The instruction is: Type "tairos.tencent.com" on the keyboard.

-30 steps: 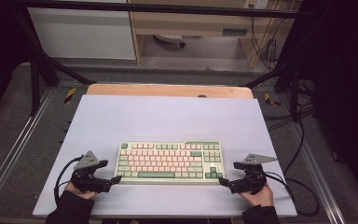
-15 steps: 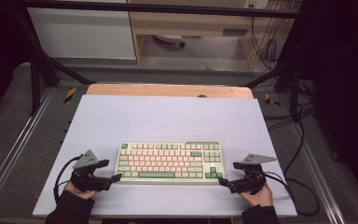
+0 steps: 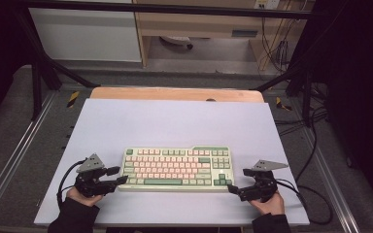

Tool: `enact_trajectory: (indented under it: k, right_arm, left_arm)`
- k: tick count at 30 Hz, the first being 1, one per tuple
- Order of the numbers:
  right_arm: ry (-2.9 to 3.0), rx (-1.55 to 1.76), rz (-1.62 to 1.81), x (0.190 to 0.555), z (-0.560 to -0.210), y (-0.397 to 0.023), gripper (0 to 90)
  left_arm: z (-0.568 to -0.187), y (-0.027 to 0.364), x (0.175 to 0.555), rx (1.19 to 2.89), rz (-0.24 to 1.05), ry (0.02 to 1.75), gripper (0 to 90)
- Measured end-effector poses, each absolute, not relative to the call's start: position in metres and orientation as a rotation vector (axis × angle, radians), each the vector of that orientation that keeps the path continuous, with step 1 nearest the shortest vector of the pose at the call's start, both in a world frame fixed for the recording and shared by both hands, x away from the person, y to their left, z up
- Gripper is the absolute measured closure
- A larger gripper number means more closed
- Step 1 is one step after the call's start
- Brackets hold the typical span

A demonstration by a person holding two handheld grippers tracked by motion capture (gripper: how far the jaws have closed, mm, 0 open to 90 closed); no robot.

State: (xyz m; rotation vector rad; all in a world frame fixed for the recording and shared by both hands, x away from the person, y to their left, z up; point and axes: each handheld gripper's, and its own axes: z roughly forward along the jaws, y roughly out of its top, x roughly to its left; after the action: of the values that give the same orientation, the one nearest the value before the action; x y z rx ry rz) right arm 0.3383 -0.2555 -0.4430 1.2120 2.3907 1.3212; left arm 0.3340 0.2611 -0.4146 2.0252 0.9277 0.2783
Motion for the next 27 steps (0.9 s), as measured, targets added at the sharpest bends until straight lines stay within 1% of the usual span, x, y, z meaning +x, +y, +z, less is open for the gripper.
enact_trajectory:
  k: [3,5,9,10,12,13,14,16,17,27]
  right_arm:
    - [2.394,1.209,1.318,0.339,-0.443,-0.256,3.2]
    - [2.394,1.211,1.319,0.338,-0.443,-0.256,3.2]
    - [2.395,1.212,1.317,0.338,-0.443,-0.256,3.2]
    - [2.395,1.212,1.317,0.338,-0.443,-0.256,3.2]
    - [2.393,1.212,1.317,0.338,-0.443,-0.255,3.2]
    - [2.395,1.213,1.318,0.338,-0.443,-0.255,3.2]
    - [2.393,1.217,1.320,0.338,-0.443,-0.255,3.2]
    - [2.392,1.219,1.321,0.338,-0.443,-0.255,3.2]
    - [2.393,1.219,1.321,0.338,-0.443,-0.255,3.2]
    - [2.398,1.213,1.314,0.339,-0.444,-0.255,3.2]
  left_arm:
    - [-0.412,0.258,0.334,2.026,0.277,0.924,54.9]
    - [-0.411,0.256,0.335,2.024,0.273,0.923,56.0]
    - [-0.409,0.251,0.336,2.025,0.271,0.923,62.6]
    - [-0.408,0.249,0.336,2.024,0.270,0.922,62.6]
    - [-0.407,0.247,0.337,2.027,0.270,0.919,66.5]
    - [-0.407,0.245,0.337,2.027,0.269,0.917,66.5]
    - [-0.406,0.244,0.337,2.026,0.265,0.913,69.8]
    - [-0.405,0.241,0.338,2.028,0.269,0.908,70.5]
    - [-0.405,0.240,0.339,2.028,0.267,0.907,72.8]
    - [-0.403,0.223,0.347,2.042,0.258,0.902,81.2]
